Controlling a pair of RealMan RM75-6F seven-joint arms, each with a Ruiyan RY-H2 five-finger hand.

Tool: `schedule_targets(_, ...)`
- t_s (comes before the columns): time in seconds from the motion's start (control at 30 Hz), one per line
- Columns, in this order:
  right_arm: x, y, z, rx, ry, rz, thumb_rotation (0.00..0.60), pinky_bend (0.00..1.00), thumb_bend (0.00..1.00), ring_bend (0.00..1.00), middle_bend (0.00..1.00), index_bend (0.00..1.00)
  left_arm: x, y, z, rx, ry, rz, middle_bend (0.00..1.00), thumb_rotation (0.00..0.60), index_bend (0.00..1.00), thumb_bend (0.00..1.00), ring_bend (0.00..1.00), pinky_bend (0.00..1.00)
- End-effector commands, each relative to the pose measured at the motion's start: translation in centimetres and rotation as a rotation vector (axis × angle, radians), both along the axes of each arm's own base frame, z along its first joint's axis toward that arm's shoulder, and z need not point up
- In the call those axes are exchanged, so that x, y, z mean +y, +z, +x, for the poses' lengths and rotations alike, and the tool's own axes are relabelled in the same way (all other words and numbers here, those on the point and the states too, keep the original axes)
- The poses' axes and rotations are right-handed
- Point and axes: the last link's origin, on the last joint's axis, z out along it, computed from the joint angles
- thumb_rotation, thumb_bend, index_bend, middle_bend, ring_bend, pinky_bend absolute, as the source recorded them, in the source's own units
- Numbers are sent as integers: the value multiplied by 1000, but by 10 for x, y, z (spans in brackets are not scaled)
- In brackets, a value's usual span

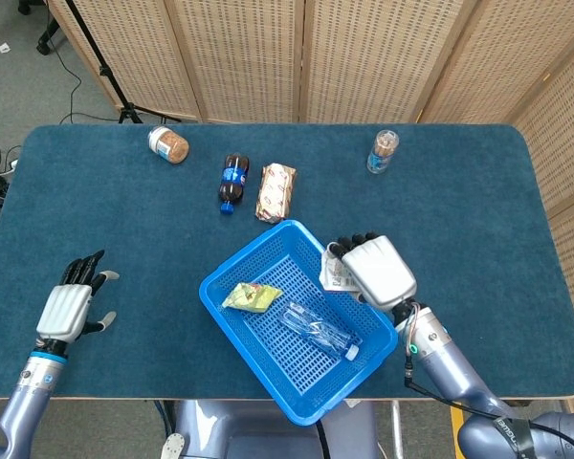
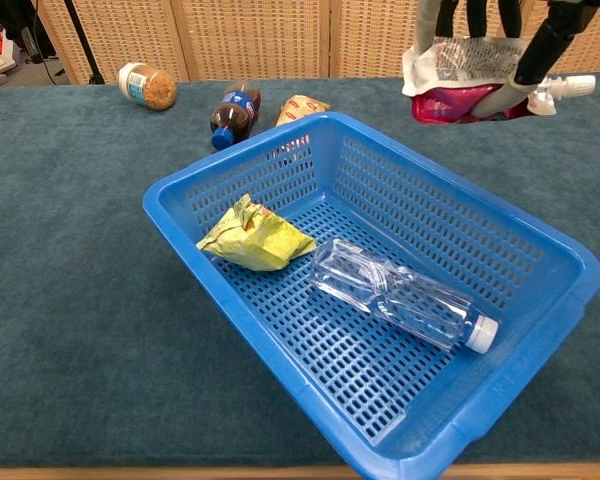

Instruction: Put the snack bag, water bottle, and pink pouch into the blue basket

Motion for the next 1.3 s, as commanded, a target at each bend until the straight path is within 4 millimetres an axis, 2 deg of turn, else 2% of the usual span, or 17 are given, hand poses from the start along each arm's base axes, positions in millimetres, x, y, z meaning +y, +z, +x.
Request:
schedule_targets(0.03,12,-9,8,-17,31,62,600,492,208,458,523,682,-1,1,1,-3,-5,4,0,600,314,245,0,56)
schedule_targets(0.17,25,-17,11,-6,60,114,600,492,208,452,484,682,-1,2,0,-3,-2,6,0,600,314,244,0,56)
schedule_targets(0.27,30,-20,10,16,68,140,600,492,194,361,374,632,0,1,0,-1,0,4,0,600,314,244,0,56)
schedule_targets(0.37,30,-22,8,32,70,150,600,440,169,210,227,498,0,1,0,-1,-2,4,0,600,314,244,0,56)
schedule_targets(0.43,29,-23,6,46,72,151,600,362,156,70,95,373,0,1,1,-1,-3,6,0,600,314,244,0,56)
schedule_targets(0.53,28,-24,3,57,67,155,600,268,156,0,2,232,0,1,0,0,-2,8,0,600,314,244,0,56)
schedule_targets(0.67,25,-22,2,55,85,120,600,205,156,0,0,179,0,0,0,0,-2,7,0,600,314,244,0,56)
schedule_targets(0.83,24,-21,0,55,86,100,600,178,156,0,0,173,0,1,1,0,-3,8,0,600,314,244,0,56)
schedule_targets(0.97,19,-18,-10,63,59,77,600,173,156,0,0,173,0,1,0,-1,-2,9,0,600,314,245,0,56)
schedule_targets(1.13,11,-11,-42,74,-27,45,600,103,156,0,0,173,0,3,1,-9,-2,16,0,600,314,243,0,56)
schedule_targets(1.3,10,-2,-93,38,-137,-22,600,98,156,0,0,172,-1,4,2,-17,-11,28,0,600,314,241,0,56)
